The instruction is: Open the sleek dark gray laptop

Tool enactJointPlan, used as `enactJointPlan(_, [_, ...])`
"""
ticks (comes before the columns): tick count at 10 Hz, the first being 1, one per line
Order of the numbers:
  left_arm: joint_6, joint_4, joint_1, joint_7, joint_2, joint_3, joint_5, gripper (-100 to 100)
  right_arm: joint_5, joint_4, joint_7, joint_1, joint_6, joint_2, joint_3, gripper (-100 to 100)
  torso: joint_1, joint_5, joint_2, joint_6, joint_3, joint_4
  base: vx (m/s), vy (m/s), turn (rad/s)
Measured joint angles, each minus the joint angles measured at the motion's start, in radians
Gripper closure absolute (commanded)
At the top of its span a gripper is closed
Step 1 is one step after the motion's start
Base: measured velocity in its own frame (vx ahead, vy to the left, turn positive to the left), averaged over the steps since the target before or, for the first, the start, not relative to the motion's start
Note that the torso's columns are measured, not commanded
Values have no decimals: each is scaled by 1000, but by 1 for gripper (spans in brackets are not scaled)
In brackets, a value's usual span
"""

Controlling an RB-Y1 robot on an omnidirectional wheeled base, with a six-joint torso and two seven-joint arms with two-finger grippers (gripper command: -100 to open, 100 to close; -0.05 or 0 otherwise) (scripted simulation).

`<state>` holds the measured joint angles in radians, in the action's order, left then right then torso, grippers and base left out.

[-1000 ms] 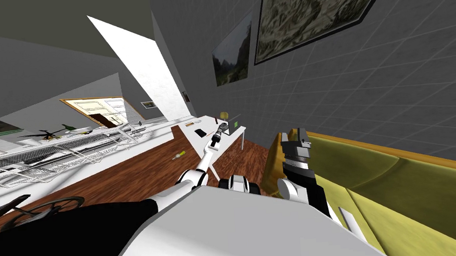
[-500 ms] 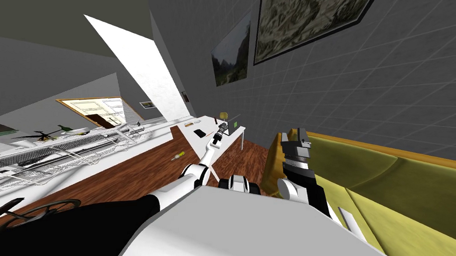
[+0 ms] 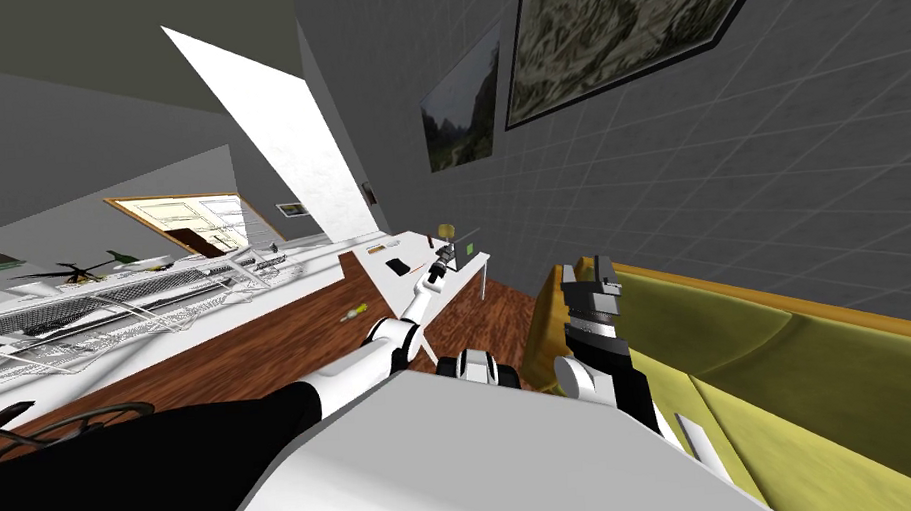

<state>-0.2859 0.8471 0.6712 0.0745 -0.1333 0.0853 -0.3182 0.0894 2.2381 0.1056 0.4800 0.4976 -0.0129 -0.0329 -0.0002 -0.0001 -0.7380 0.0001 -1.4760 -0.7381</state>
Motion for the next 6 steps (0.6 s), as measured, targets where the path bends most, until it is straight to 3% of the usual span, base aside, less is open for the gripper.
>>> enactJointPlan(6, [18,-180,128,-9,1,17,-23,-100,0,0,0,0,0,0,0,0,0,0,0,0,0,0,13,-2,-14])
